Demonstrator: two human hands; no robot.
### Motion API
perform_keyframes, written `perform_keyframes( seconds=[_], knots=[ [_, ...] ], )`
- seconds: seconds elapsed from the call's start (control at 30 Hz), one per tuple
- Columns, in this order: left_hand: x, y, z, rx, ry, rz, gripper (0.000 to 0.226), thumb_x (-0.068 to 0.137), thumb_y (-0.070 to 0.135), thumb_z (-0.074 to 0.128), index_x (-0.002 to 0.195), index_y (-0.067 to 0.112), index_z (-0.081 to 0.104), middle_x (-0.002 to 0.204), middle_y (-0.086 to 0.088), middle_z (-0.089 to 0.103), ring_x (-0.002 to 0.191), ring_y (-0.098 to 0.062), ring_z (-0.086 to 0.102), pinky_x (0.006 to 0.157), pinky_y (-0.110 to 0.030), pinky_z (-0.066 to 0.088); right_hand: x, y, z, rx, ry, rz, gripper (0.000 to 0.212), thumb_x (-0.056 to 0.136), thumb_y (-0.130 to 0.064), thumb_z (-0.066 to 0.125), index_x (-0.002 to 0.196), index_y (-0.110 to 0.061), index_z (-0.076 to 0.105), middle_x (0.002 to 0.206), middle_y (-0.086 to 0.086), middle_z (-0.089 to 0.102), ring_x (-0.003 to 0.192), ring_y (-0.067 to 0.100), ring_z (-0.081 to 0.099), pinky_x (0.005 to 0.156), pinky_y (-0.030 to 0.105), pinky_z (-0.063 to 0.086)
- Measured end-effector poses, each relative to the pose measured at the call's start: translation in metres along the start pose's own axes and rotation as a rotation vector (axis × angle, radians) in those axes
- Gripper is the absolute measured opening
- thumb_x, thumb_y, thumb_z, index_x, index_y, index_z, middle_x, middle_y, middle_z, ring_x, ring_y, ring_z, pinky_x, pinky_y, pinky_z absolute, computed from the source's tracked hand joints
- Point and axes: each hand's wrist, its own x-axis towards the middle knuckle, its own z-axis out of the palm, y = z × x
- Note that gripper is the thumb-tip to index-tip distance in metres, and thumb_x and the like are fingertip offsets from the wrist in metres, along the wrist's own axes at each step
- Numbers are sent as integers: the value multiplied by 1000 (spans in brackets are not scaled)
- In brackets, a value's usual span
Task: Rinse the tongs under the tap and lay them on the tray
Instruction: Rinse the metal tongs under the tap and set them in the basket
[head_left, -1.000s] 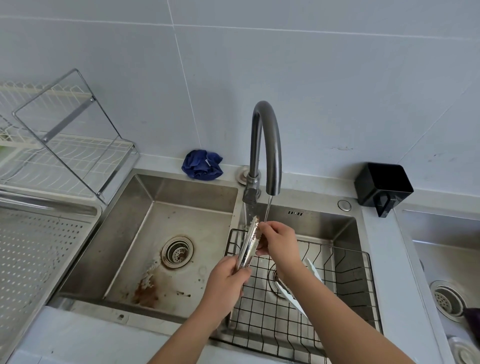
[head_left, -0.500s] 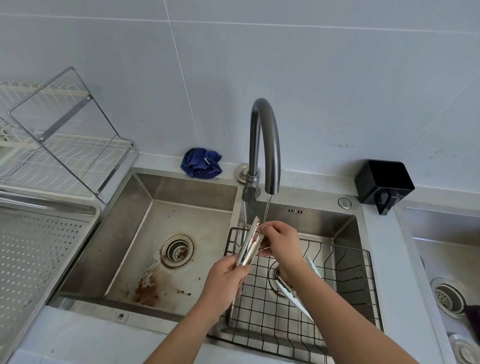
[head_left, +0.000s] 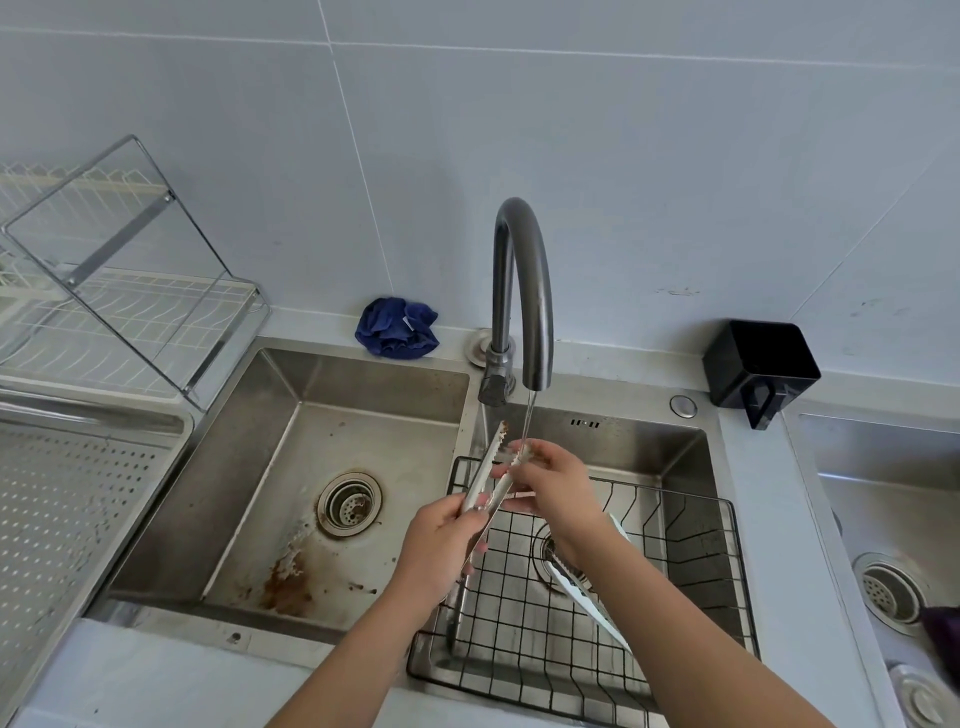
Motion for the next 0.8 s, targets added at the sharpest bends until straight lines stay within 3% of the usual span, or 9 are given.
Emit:
perform_keyframes(
  seconds=[0.07, 0.17, 0.27, 0.37, 0.5, 0.63, 0.7, 0.8],
  knots=[
    [1, 1, 0, -5, -3, 10, 19, 95, 14, 61, 96, 27, 75, 82, -8, 72, 69, -19, 69, 50, -32, 50, 0, 1, 2, -8, 20, -15, 15, 101, -15, 61, 111, -5, 66, 88, 13, 80, 72, 23, 76, 59, 31, 61],
    [1, 1, 0, 3, -33, 23, 18, 97, 13, 60, 103, 24, 74, 84, -11, 70, 71, -20, 69, 50, -31, 51, 2, -3, 2, 68, 104, 37, 39, 107, -35, 50, 104, -2, 68, 85, 18, 79, 66, 24, 73, 54, 31, 57],
    [2, 0, -1, 44, -9, 35, 17, 96, 14, 60, 99, 23, 74, 80, -9, 68, 69, -19, 67, 53, -33, 50, 3, -6, -1, 171, 62, 68, 31, 106, -23, 49, 104, -1, 70, 92, 18, 79, 72, 22, 72, 55, 31, 58],
    [1, -3, -2, 164, -3, 84, 12, 93, 15, 61, 93, 11, 72, 73, -6, 62, 67, -20, 58, 59, -38, 45, 0, -4, 1, 35, 78, 17, 26, 100, -7, 47, 100, -3, 72, 86, 17, 78, 72, 26, 75, 56, 34, 61],
    [-1, -3, 3, 268, 11, 177, 19, 91, 19, 60, 90, 1, 65, 81, -20, 60, 69, -20, 54, 62, -42, 46, 2, -2, 6, -180, 226, -63, 27, 100, -14, 50, 83, 2, 64, 68, 20, 69, 53, 26, 71, 50, 40, 62],
    [0, -3, 5, 186, 3, 122, 13, 94, 18, 60, 90, 10, 70, 75, -7, 63, 68, -18, 59, 57, -37, 47, 2, -3, 6, -82, 216, -29, 38, 105, -30, 50, 82, -4, 65, 68, 11, 72, 57, 21, 69, 49, 31, 56],
    [3, -3, 1, 65, -10, 60, 13, 96, 17, 61, 96, 19, 74, 77, -7, 67, 67, -18, 65, 52, -35, 49, 1, -3, 5, 4, 117, -18, 28, 104, -21, 51, 93, -5, 70, 82, 10, 79, 69, 19, 73, 58, 30, 58],
    [4, -5, -3, -92, -32, -18, 16, 98, 17, 60, 102, 14, 75, 80, -12, 72, 64, -23, 66, 47, -30, 47, 0, -2, 2, 13, 23, -20, 15, 98, -8, 56, 105, -8, 70, 88, 9, 80, 76, 19, 72, 65, 30, 58]
  ],
)
